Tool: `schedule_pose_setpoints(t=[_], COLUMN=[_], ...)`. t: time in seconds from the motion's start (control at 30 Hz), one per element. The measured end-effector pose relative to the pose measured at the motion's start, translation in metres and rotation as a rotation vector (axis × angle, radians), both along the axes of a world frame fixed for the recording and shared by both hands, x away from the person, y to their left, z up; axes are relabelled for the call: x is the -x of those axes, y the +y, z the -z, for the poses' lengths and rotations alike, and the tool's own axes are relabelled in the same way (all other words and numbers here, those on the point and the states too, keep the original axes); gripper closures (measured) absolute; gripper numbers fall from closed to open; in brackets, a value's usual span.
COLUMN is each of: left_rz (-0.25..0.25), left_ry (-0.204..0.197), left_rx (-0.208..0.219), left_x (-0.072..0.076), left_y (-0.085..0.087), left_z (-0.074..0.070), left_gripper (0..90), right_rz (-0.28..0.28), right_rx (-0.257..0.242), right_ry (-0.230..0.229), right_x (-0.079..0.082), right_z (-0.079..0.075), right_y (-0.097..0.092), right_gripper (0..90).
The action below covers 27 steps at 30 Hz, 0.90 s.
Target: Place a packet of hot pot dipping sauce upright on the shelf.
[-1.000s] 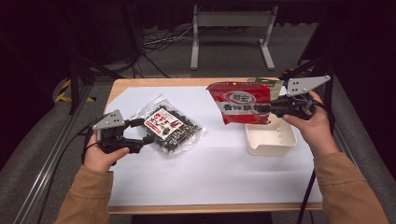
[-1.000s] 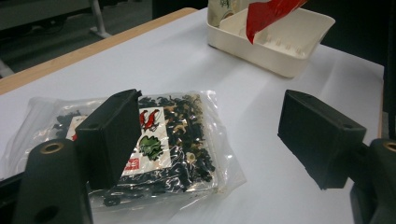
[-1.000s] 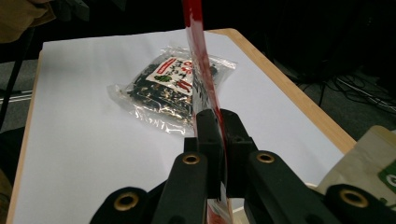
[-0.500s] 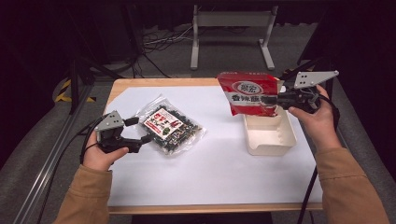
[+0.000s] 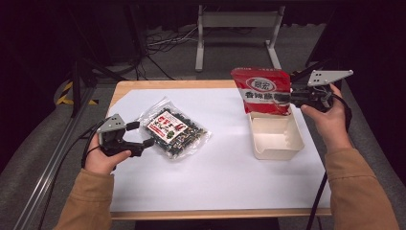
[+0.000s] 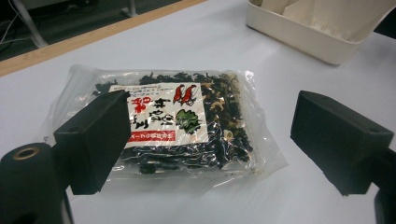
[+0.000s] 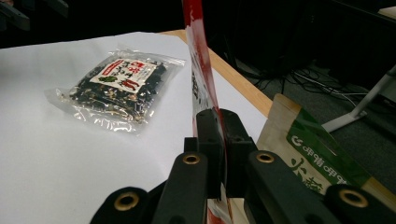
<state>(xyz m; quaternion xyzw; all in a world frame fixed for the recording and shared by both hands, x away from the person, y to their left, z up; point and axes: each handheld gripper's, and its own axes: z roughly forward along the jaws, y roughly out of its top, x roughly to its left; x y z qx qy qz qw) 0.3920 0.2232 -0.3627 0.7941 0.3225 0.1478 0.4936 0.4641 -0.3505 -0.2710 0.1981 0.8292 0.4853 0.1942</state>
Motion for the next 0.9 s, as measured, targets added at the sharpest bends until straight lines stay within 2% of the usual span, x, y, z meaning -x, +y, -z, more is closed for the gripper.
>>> schedule_pose_setpoints(t=[0.4,0.47,0.53,0.6,0.9], left_rz=[0.009,0.004,0.000,-0.001,-0.003], left_ry=[0.026,0.037,0.066,0.068,0.076], left_rx=[0.008,0.013,0.024,0.029,0.030], left_x=[-0.002,-0.003,-0.003,-0.004,-0.005], left_y=[0.001,0.002,0.002,0.002,0.002], left_z=[0.003,0.004,0.004,0.005,0.006], left_gripper=[12.6,12.6,12.1,10.9,8.7], right_rz=[0.029,0.032,0.034,0.036,0.055], right_rx=[0.000,-0.001,-0.002,-0.001,0.001], right_ry=[0.025,0.028,0.038,0.041,0.068], right_x=[-0.011,-0.014,-0.016,-0.017,-0.030], right_z=[0.009,0.012,0.015,0.016,0.039], right_y=[-0.012,-0.014,-0.015,-0.015,-0.022], right_gripper=[88.5,88.6,88.6,88.5,88.5])
